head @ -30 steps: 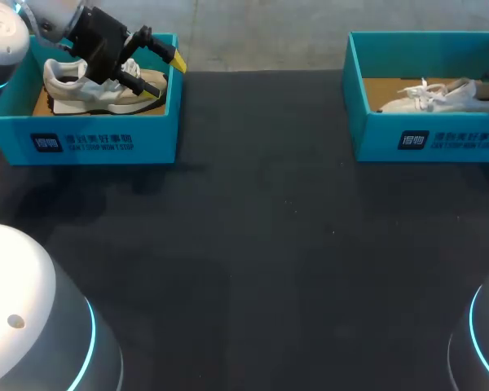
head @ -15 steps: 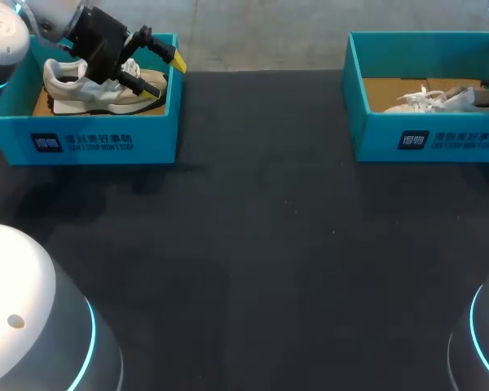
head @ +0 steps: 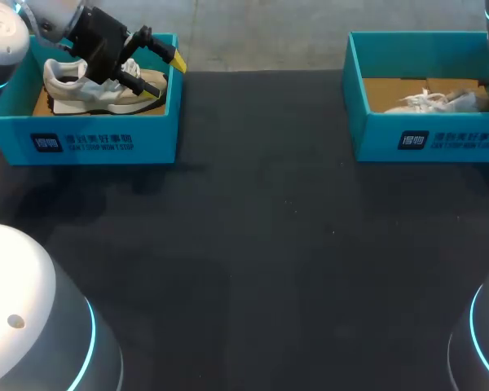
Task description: Take the shoe out of the shoebox, open the shoe tongue, remove and reinsert the insole, then place the shoe into the shoebox
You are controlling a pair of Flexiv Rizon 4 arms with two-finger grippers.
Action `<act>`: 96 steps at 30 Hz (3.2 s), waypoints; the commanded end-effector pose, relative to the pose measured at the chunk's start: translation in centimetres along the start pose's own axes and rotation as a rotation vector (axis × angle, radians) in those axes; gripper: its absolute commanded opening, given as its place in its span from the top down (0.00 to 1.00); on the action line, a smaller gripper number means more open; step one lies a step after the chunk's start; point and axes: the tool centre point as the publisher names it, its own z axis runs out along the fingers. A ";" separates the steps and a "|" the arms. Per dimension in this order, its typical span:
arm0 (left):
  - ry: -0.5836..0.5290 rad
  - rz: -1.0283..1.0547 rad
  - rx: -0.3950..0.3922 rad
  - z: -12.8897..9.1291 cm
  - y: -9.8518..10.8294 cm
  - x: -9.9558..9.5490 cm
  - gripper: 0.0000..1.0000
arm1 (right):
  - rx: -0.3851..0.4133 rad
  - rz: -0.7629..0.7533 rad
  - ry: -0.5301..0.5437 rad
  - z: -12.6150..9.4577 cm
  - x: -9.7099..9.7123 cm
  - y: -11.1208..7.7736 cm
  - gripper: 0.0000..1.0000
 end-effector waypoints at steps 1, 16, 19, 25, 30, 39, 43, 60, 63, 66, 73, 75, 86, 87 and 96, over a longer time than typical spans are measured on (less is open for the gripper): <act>0.003 0.000 0.000 0.0 0.0 0.0 0.00 | -0.004 0.001 0.001 -0.2 -0.1 -0.1 0.50; 0.003 0.000 0.000 0.0 0.0 0.0 0.00 | 0.006 0.044 0.068 -5.9 -0.5 -0.7 0.04; 0.003 0.000 0.000 0.0 0.0 0.0 0.00 | 0.015 0.086 0.127 -8.2 -0.9 -0.7 0.00; 0.003 0.000 0.000 0.0 0.0 0.0 0.00 | -0.030 0.121 0.211 -12.3 -1.0 -1.3 0.00; 0.003 0.000 0.000 0.0 0.0 0.0 0.00 | -0.062 0.113 0.264 -15.5 -0.6 -2.9 0.00; 0.003 0.000 0.000 0.0 0.0 0.0 0.00 | -0.090 0.097 0.290 -18.2 -0.5 -5.5 0.00; 0.003 0.000 0.000 0.0 0.0 0.0 0.00 | -0.097 0.099 0.298 -18.9 -0.5 -6.3 0.00; 0.003 0.000 0.000 0.0 0.0 0.0 0.00 | -0.106 -0.071 0.339 -19.9 0.2 -10.5 0.00; 0.003 0.000 0.000 0.0 0.0 0.0 0.00 | -0.106 -0.071 0.339 -19.9 0.2 -10.5 0.00; 0.003 0.000 0.000 0.0 0.0 0.0 0.00 | -0.106 -0.071 0.339 -19.9 0.2 -10.5 0.00; 0.003 0.000 0.000 0.0 0.0 0.0 0.00 | -0.106 -0.071 0.339 -19.9 0.2 -10.5 0.00; 0.033 0.013 0.009 -0.5 0.1 0.5 0.00 | -0.106 -0.071 0.339 -19.9 0.2 -10.5 0.00; 0.131 0.028 -0.018 -4.6 2.0 3.4 0.00 | -0.106 -0.071 0.339 -19.9 0.2 -10.5 0.00; 0.145 0.029 -0.028 -5.4 2.5 3.9 0.00 | -0.106 -0.071 0.339 -19.9 0.2 -10.5 0.00; 0.262 -0.005 -0.098 -9.6 5.8 7.7 0.00 | -0.106 -0.071 0.339 -19.9 0.2 -10.5 0.00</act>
